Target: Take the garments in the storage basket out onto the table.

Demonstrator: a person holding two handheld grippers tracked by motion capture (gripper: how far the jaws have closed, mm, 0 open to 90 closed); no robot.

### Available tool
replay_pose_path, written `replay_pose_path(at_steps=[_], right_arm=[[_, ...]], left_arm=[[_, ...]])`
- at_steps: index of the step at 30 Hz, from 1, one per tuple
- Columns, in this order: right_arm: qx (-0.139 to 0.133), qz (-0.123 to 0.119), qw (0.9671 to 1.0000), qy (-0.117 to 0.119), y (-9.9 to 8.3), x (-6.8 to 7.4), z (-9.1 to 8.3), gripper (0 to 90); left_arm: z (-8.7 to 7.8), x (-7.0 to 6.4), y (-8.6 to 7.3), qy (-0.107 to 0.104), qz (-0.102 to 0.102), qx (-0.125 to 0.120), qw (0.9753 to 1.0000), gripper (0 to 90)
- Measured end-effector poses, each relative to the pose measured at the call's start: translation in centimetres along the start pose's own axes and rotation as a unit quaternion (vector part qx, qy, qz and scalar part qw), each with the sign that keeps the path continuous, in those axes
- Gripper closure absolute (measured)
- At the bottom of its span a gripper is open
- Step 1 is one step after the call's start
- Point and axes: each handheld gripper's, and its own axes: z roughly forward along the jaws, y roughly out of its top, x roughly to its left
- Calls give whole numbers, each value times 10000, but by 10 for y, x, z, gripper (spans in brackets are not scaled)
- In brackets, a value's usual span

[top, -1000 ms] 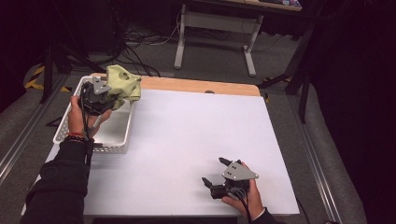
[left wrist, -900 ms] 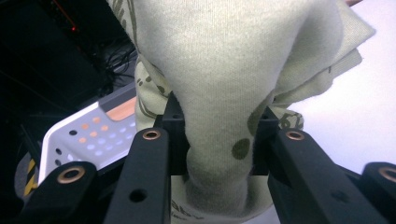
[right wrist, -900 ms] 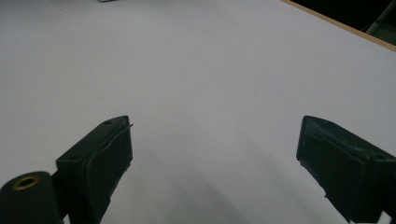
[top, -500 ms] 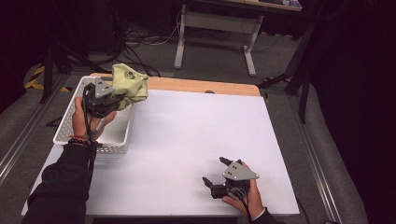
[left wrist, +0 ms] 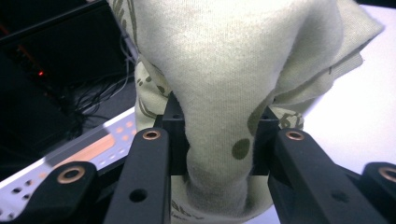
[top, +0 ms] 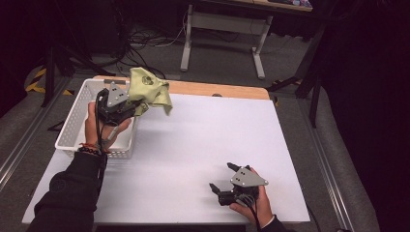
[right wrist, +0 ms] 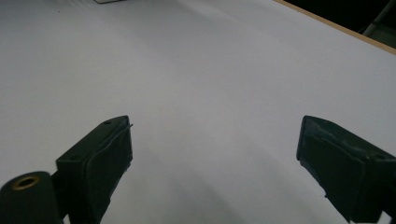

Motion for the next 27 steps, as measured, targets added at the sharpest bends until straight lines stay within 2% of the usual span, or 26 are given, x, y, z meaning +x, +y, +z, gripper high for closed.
replay_pose_path(at_steps=[3,9,13,18,19,21,23,27], right_arm=[[-5,-2,10000,-3,0,0,0,113],[-5,25,10000,-5,0,0,0,113],[-7,6,10000,-15,0,0,0,113],[-11,0,10000,-18,0,-1,-1,113],[-15,-9,10000,-23,0,-1,-1,113],[-13,-2,10000,-21,0,-1,-1,113],[-18,-4,10000,-29,0,-1,-1,113],[-33,-3,10000,-38,0,-1,-2,113]], left_arm=[[1,-12,5,-180,116,-67,9997,684],[5,-30,11,-393,257,-137,9988,684],[8,-48,14,-594,385,-169,9973,684],[10,-61,15,-778,459,-216,9957,684],[11,-68,15,-875,489,-226,9947,684],[11,-70,15,-903,514,-226,9943,684],[13,-80,15,-981,636,-206,9929,684],[14,-89,14,-1082,674,-187,9917,683]])
